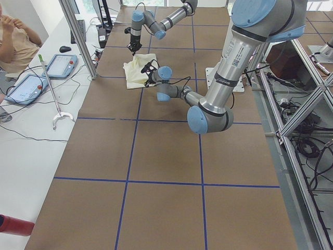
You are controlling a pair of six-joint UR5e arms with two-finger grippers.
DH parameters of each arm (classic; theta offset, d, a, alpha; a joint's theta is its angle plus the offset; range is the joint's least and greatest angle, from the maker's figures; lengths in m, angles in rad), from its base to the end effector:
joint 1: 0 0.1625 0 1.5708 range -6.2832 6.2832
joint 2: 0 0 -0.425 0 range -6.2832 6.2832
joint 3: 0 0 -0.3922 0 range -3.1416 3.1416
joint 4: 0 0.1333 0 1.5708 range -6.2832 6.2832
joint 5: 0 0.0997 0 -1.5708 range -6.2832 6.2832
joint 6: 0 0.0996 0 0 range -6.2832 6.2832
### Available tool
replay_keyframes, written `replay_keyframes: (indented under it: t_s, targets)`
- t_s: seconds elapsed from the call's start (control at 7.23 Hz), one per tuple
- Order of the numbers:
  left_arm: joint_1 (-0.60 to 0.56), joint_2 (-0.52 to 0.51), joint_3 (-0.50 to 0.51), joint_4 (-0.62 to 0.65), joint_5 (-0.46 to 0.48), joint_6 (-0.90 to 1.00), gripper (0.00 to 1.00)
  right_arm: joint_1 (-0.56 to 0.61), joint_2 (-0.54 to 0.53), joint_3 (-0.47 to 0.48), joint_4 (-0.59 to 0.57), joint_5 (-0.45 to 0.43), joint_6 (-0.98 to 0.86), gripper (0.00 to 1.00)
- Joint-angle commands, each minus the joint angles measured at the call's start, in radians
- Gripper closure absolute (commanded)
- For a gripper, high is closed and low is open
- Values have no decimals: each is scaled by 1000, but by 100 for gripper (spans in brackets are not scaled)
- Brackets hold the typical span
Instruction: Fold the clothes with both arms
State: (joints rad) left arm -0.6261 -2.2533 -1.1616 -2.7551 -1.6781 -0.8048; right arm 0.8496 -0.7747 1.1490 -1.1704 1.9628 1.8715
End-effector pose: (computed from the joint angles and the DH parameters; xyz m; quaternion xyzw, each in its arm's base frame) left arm 0.5402 -0.5420 0.2986 0.3957 0.5360 0.0877 0.7406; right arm -0.4596 -0.6670 0.3124 -0.0732 -0.4055 0.4323 0.8021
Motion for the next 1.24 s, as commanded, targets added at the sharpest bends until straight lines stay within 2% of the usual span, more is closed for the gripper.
replay_keyframes:
  t_s: [0.0, 0.41, 0.69, 0.83, 1.11]
  targets:
    - [-29, -69, 100, -30, -6, 1, 48, -1, 2, 0, -2, -4, -14, 1]
    - [-43, -87, 129, -31, -2, 1, 49, 3, -3, 2, -2, -5, -43, 0]
    - [-99, -77, 122, -20, -12, -11, 49, 67, -30, 20, -3, 10, -208, 0]
    - [-130, -28, 94, -12, -25, -11, 56, 124, -76, 50, -5, 63, -359, 0]
    - [-267, 169, -48, 23, -232, -1, 59, 285, -171, 66, -9, 259, -683, 0]
